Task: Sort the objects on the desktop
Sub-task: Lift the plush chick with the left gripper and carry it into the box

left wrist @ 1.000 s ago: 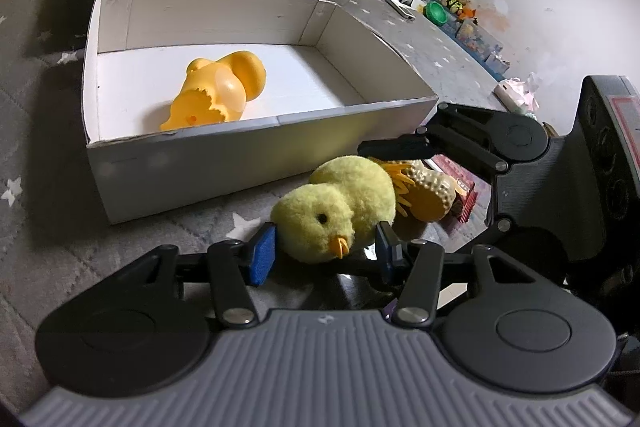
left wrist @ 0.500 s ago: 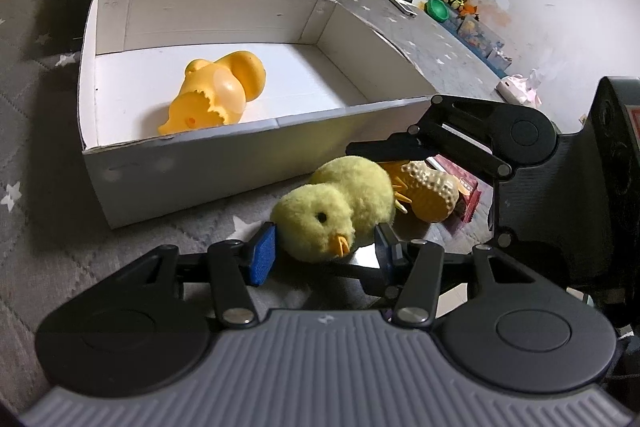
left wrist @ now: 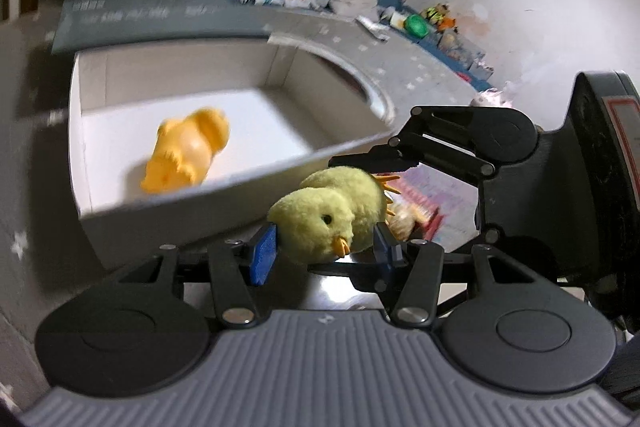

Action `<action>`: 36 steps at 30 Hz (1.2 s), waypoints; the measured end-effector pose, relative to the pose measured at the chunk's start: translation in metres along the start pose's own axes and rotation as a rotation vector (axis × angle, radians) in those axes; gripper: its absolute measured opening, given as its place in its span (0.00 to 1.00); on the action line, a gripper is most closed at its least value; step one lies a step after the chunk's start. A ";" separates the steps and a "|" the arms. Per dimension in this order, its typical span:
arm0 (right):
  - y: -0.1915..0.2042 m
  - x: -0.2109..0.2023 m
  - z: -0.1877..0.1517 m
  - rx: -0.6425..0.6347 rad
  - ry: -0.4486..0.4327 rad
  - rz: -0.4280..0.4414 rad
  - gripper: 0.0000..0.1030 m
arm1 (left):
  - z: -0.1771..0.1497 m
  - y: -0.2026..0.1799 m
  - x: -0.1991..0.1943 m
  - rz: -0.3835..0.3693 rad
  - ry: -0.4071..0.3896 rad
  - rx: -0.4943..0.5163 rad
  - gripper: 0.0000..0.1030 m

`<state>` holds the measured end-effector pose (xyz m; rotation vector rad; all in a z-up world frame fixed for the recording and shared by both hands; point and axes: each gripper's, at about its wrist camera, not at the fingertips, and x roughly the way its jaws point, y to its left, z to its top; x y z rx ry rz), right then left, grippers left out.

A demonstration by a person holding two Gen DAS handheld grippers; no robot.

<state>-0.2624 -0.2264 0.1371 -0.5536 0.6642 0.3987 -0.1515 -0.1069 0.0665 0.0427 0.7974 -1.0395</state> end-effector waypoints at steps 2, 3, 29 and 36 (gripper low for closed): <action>-0.008 -0.010 0.007 -0.010 -0.022 -0.023 0.64 | 0.009 -0.007 -0.006 -0.004 -0.030 0.025 0.51; -0.011 -0.013 0.011 -0.014 -0.033 -0.036 0.64 | 0.014 -0.009 -0.010 -0.004 -0.047 0.039 0.51; -0.127 0.083 0.024 0.233 -0.002 -0.079 0.64 | 0.088 0.059 0.052 0.135 -0.087 -0.036 0.51; -0.125 0.100 0.019 0.232 0.047 -0.084 0.65 | 0.081 0.059 0.042 0.132 -0.100 -0.049 0.51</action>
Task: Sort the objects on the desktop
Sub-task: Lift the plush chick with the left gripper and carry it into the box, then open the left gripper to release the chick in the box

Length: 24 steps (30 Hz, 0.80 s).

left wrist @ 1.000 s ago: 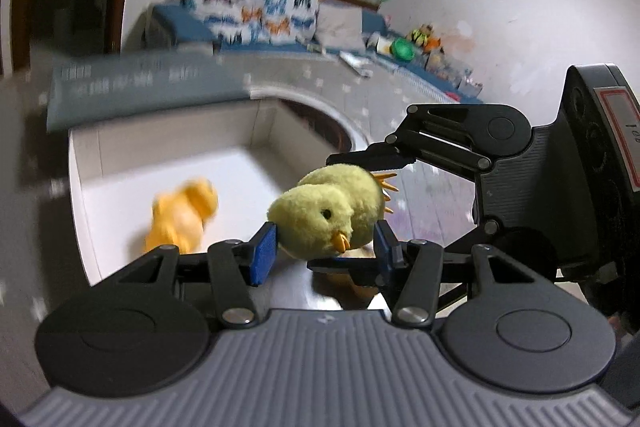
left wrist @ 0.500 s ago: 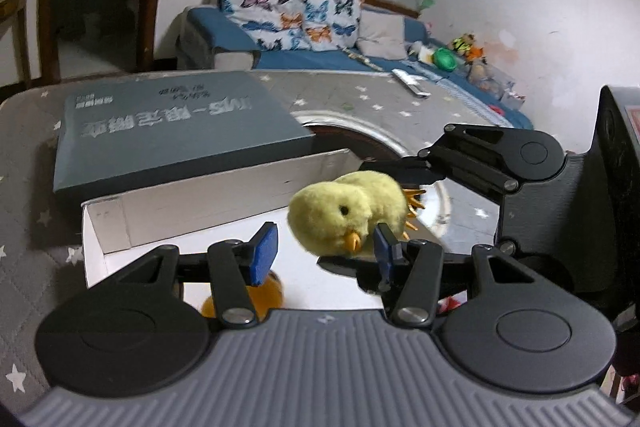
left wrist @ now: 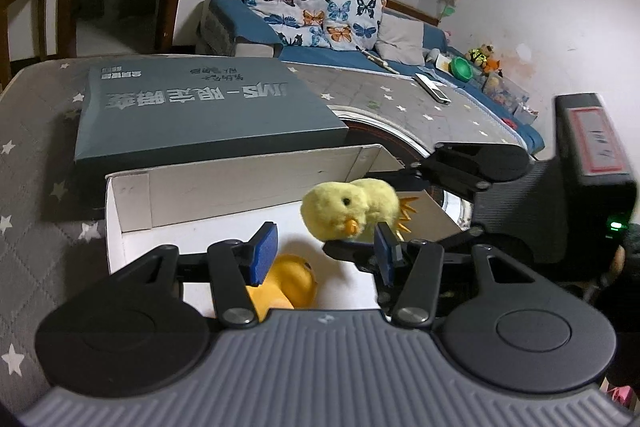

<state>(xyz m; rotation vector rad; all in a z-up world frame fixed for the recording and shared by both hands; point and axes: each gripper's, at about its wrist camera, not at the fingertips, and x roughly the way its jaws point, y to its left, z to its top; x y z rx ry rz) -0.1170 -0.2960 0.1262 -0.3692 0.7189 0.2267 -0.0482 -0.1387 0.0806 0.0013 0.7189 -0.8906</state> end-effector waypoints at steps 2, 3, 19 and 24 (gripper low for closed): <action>0.004 0.002 -0.001 -0.004 0.009 0.001 0.65 | -0.002 -0.003 -0.005 0.002 -0.003 0.006 0.51; 0.005 0.002 -0.002 -0.007 0.013 0.000 0.65 | -0.003 -0.004 -0.007 0.001 -0.004 0.007 0.51; 0.007 -0.052 -0.008 0.018 -0.069 -0.025 0.80 | -0.022 -0.044 -0.050 -0.049 -0.043 0.083 0.51; 0.014 -0.098 -0.032 0.006 -0.095 -0.058 0.84 | -0.039 -0.066 -0.069 -0.092 -0.046 0.138 0.51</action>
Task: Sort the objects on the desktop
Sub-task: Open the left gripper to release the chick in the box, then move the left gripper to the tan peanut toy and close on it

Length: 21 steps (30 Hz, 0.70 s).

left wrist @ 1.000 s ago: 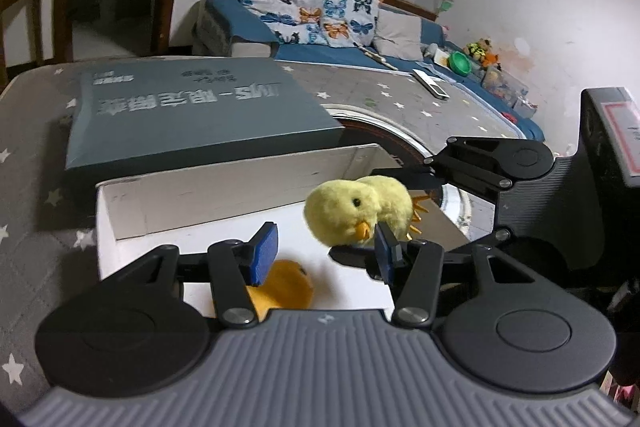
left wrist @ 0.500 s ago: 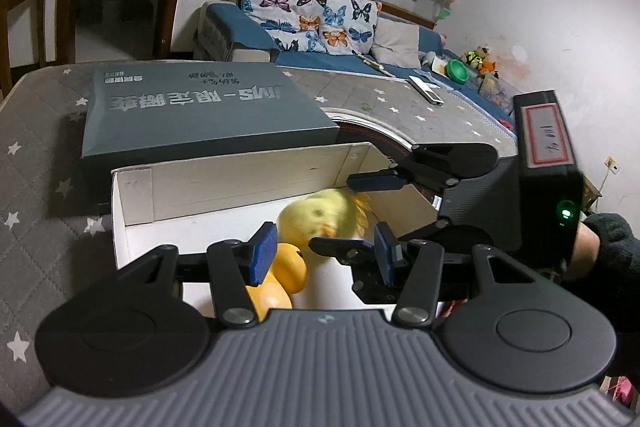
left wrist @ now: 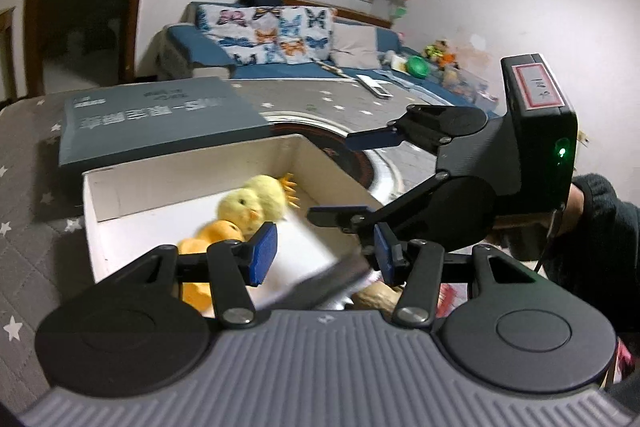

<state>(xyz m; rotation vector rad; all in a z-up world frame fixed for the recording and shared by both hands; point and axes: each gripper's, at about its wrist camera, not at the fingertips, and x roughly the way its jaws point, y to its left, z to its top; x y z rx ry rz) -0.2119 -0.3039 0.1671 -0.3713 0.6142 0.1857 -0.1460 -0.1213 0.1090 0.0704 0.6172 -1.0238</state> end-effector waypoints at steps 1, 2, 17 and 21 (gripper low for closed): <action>0.001 -0.008 -0.005 0.001 0.000 -0.005 0.84 | -0.002 -0.004 -0.002 -0.006 0.002 0.005 0.51; 0.002 -0.015 -0.009 0.002 0.001 -0.007 0.84 | -0.004 -0.008 -0.002 -0.015 0.005 0.008 0.51; 0.048 -0.061 -0.067 -0.004 0.084 0.065 0.72 | -0.032 -0.025 0.063 -0.100 0.189 -0.017 0.51; 0.055 -0.052 -0.070 -0.009 0.092 0.088 0.64 | -0.032 -0.024 0.079 -0.094 0.212 -0.027 0.51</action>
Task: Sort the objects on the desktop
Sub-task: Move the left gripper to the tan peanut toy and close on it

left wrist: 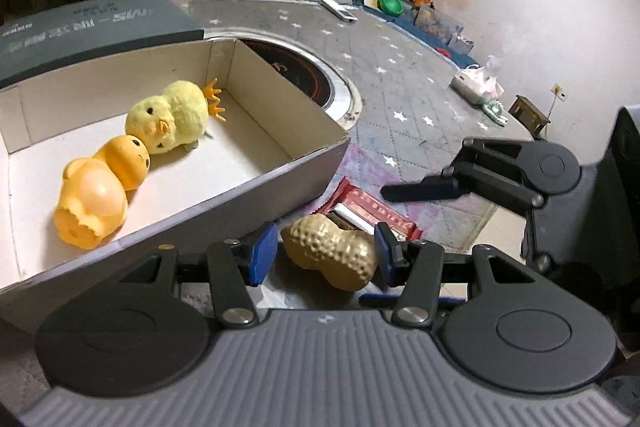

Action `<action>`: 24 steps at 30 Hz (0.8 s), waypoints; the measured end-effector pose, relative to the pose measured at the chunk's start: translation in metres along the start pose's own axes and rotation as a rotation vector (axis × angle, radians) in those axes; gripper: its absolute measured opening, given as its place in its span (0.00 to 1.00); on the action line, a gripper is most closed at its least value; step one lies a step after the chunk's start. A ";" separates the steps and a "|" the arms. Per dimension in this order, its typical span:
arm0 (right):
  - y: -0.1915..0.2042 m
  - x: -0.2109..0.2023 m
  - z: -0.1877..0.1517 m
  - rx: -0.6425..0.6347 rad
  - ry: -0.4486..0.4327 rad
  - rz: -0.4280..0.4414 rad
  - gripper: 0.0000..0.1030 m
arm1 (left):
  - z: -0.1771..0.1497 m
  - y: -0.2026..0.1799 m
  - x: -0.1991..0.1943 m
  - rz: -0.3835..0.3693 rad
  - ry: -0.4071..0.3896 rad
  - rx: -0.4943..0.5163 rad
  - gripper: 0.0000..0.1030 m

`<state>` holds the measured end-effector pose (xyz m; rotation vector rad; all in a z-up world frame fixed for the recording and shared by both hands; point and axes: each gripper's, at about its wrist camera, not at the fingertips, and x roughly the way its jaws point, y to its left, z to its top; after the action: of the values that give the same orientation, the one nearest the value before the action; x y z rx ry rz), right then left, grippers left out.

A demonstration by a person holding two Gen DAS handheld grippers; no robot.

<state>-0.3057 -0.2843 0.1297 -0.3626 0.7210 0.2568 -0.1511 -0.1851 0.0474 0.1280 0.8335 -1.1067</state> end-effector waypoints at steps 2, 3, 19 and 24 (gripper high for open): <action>0.002 0.005 -0.001 -0.004 0.004 0.008 0.64 | 0.001 0.001 0.006 -0.001 0.008 -0.005 0.51; 0.003 0.008 -0.002 -0.007 0.009 0.007 0.64 | 0.002 0.003 0.010 0.002 0.014 -0.009 0.51; 0.020 0.028 -0.009 -0.103 0.048 -0.048 0.53 | 0.002 0.013 0.033 -0.035 0.052 -0.067 0.51; 0.021 0.030 -0.009 -0.130 0.052 -0.066 0.48 | 0.002 0.015 0.034 -0.044 0.052 -0.085 0.51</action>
<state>-0.2967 -0.2660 0.0981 -0.5173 0.7437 0.2327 -0.1313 -0.2039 0.0228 0.0680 0.9328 -1.1110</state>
